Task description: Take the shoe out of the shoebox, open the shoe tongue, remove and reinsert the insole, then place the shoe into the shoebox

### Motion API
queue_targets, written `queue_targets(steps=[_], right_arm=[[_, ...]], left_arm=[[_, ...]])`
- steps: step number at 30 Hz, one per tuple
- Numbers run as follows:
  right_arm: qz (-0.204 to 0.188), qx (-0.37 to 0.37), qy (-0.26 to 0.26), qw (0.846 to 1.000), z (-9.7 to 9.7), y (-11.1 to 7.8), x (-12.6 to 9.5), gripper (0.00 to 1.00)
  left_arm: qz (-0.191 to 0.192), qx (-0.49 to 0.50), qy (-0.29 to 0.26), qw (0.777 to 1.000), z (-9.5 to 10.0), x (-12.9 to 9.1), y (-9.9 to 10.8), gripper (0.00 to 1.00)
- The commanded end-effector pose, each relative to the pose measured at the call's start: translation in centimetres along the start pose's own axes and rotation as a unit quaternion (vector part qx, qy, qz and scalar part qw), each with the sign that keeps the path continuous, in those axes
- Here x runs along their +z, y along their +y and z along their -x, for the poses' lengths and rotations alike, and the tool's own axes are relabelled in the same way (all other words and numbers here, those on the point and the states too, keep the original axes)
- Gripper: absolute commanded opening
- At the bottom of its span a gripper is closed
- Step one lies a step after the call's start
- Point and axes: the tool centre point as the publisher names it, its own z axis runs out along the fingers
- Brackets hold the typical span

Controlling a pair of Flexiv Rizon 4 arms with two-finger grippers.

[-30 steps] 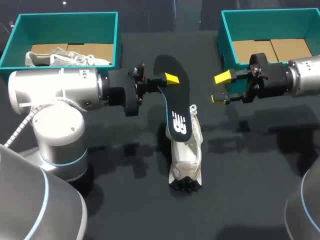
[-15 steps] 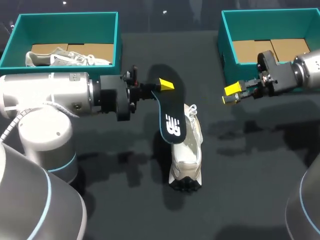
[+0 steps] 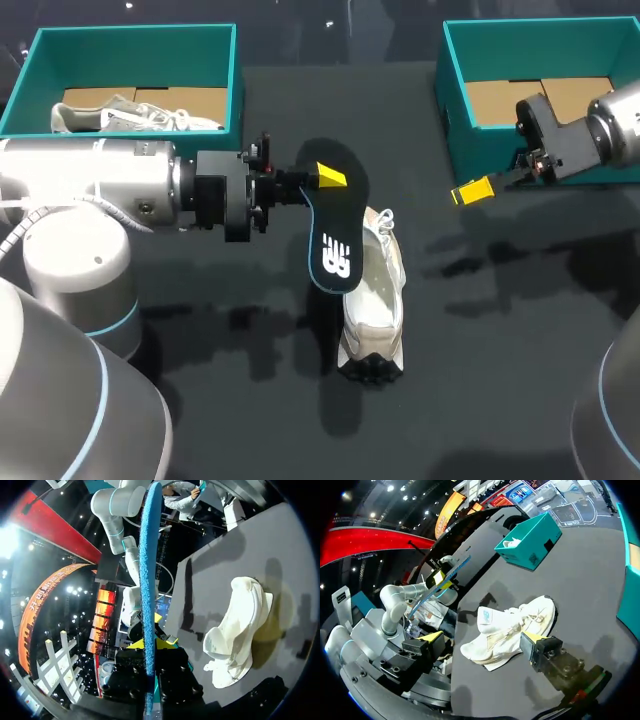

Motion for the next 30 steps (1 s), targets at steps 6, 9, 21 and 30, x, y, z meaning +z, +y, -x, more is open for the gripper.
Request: queue_targets(steps=[6, 9, 21, 30], right_arm=[[-0.075, -0.1, -0.097, 0.987, -1.9, -3.0, -0.9, 1.0], [-0.103, -0.117, -0.134, 0.979, -2.0, -3.9, -1.1, 1.0], [-0.208, -0.127, -0.183, 0.952, -1.5, -7.0, 0.4, 1.0], [-0.208, -0.127, -0.183, 0.952, -1.5, -7.0, 0.4, 1.0]], left_arm=[[-0.001, -0.09, 0.012, 0.996, -0.2, -1.7, -5.3, 0.0], [-0.002, -0.114, 0.011, 0.993, -0.4, -1.6, -7.1, 0.0], [-0.026, -0.205, -0.002, 0.978, -1.2, -0.6, -10.6, 0.0], [-0.026, -0.205, -0.002, 0.978, -1.2, -0.6, -10.6, 0.0]])
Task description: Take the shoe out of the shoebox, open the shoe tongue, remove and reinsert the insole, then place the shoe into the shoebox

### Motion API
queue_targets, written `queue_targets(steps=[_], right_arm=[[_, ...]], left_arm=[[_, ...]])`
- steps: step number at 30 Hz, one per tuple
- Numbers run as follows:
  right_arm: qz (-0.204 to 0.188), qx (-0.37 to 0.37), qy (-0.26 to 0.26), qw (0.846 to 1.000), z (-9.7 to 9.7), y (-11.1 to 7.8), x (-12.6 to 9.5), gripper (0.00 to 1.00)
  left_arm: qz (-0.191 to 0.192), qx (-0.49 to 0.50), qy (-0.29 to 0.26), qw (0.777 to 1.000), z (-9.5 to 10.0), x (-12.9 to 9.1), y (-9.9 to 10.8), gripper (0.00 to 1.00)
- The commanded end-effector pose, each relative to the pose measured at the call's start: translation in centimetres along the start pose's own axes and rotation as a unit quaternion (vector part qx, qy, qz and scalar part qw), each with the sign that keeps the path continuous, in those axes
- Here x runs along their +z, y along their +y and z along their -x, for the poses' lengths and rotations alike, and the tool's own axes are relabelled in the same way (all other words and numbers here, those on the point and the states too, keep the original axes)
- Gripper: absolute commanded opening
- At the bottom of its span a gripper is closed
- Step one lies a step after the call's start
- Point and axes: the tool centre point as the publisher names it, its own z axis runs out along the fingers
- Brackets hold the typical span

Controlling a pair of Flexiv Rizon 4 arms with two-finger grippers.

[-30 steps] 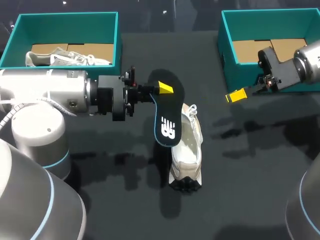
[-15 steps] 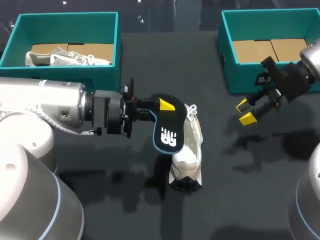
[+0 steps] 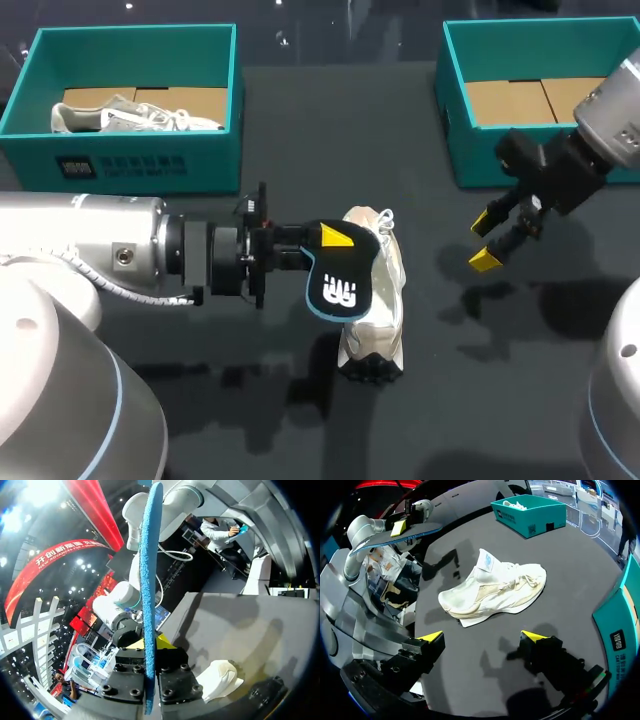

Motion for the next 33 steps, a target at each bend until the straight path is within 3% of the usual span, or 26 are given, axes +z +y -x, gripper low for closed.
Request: queue_targets(steps=[1, 3, 5, 12, 22, 33], right_arm=[[0.0, 0.0, -0.003, 1.0, -0.2, -0.1, 0.0, 1.0], [0.0, 0.0, -0.003, 1.0, -0.2, -0.1, 0.0, 1.0], [-0.04, -0.02, -0.054, 0.998, -0.5, -0.3, 0.6, 1.0], [-0.073, -0.079, -0.113, 0.988, -0.5, -1.3, 3.7, 1.0], [-0.075, -0.115, -0.146, 0.98, -1.2, -2.0, 6.2, 1.0], [-0.075, -0.115, -0.146, 0.98, -1.2, -2.0, 6.2, 1.0]], left_arm=[[0.001, 0.0, 0.0, 1.0, 0.0, 0.1, 0.0, 0.0], [0.001, 0.0, 0.0, 1.0, 0.0, 0.1, 0.0, 0.0], [-0.01, -0.015, 0.001, 1.0, -0.2, 0.7, 0.0, 0.0], [-0.022, -0.051, 0.0, 0.998, -1.1, 2.5, -0.8, 0.0], [0.002, -0.087, -0.005, 0.996, -2.8, 3.8, -0.7, 0.0], [0.001, -0.094, -0.003, 0.996, -3.0, 4.0, -0.2, 0.0]])
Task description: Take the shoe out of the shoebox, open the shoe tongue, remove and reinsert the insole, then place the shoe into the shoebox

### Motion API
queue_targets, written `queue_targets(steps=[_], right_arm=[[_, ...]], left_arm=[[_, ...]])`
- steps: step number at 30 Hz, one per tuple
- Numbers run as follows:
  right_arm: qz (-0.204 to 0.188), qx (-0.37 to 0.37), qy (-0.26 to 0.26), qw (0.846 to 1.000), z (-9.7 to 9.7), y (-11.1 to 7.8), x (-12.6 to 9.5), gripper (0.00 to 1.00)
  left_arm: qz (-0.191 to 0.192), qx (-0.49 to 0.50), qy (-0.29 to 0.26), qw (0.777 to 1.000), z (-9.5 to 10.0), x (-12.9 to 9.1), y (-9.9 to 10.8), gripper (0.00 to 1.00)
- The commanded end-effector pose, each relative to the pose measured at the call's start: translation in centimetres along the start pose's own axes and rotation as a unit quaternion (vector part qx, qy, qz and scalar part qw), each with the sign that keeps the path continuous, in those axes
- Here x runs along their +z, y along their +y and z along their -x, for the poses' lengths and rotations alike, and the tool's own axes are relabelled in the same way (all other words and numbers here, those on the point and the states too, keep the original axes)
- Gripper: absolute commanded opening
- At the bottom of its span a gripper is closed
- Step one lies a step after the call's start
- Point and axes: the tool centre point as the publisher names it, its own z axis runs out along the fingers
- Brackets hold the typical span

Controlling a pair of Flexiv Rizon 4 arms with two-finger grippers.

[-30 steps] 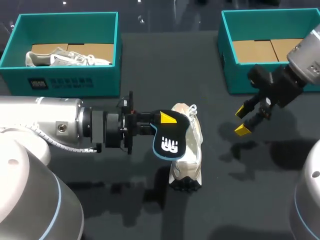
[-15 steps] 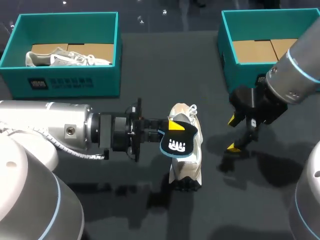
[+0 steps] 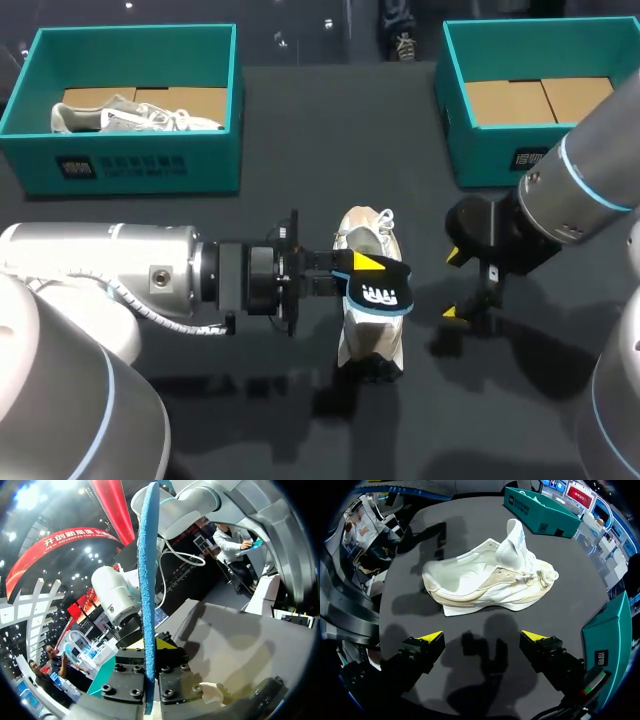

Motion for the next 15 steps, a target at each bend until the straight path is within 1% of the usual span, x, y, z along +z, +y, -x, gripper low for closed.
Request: queue_targets(steps=[1, 3, 7, 15], right_arm=[[0.001, -0.003, 0.007, 1.0, -0.1, 0.1, 0.4, 1.0], [-0.018, -0.003, 0.008, 1.0, -0.2, 0.6, 1.3, 1.0], [-0.02, -0.005, 0.016, 1.0, -0.5, 1.1, 2.5, 1.0], [-0.026, -0.003, 0.021, 0.999, -0.6, 0.9, 3.6, 1.0]], left_arm=[[-0.001, -0.017, 0.003, 1.0, -0.3, 0.6, 0.8, 0.0], [0.002, -0.027, 0.008, 1.0, -0.6, 0.8, 1.5, 0.0], [-0.003, -0.052, 0.011, 0.999, -0.8, 1.0, 2.2, 0.0], [-0.005, -0.087, 0.011, 0.996, -1.0, 1.4, 3.3, 0.0]])
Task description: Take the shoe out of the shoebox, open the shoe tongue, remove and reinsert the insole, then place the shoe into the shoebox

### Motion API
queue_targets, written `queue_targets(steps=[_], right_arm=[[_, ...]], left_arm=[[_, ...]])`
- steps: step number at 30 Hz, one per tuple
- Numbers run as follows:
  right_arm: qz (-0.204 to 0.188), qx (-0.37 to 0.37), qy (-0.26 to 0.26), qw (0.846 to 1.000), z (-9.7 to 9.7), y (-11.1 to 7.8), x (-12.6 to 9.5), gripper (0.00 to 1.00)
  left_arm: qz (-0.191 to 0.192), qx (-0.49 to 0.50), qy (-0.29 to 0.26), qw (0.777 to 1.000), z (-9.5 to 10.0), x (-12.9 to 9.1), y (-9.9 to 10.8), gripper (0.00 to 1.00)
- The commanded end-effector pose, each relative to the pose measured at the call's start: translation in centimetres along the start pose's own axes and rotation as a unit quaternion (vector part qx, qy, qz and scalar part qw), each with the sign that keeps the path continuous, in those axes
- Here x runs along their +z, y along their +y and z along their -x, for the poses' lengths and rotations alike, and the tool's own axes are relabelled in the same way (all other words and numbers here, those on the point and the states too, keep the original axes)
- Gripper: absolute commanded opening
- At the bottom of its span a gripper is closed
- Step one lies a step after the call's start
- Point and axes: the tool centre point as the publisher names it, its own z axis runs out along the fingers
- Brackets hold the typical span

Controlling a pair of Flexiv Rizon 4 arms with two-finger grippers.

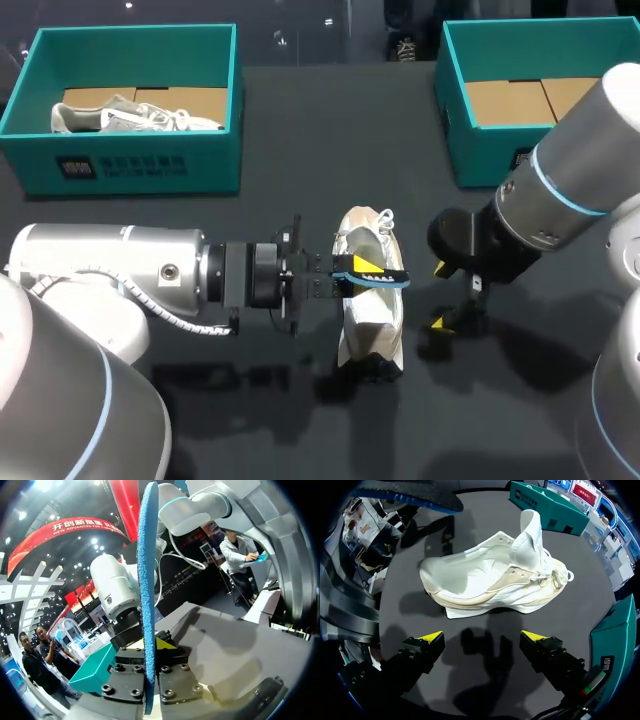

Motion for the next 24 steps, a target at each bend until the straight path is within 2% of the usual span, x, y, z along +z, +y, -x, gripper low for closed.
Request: queue_targets(steps=[1, 6, 12, 16, 24], right_arm=[[-0.004, 0.004, 0.002, 1.0, 0.3, 0.4, 1.3, 1.0], [-0.003, 0.009, 0.004, 1.0, 0.3, 0.3, 1.8, 1.0], [-0.006, 0.009, 0.003, 1.0, 0.1, 0.4, 2.0, 1.0], [-0.005, 0.007, 0.005, 1.0, -0.1, 0.6, 2.4, 1.0], [-0.003, 0.005, 0.001, 1.0, -0.6, 1.2, 2.3, 1.0]], left_arm=[[-0.002, -0.014, 0.003, 1.0, 0.1, 1.0, 0.8, 0.0], [-0.001, -0.03, 0.004, 1.0, -0.4, 1.3, 1.4, 0.0], [-0.004, -0.038, -0.001, 0.999, -1.5, 1.3, 1.1, 0.0], [0.002, -0.042, -0.005, 0.999, -2.2, 1.2, 2.0, 0.0], [0.004, -0.041, -0.012, 0.999, -2.2, 0.8, 3.3, 0.0]])
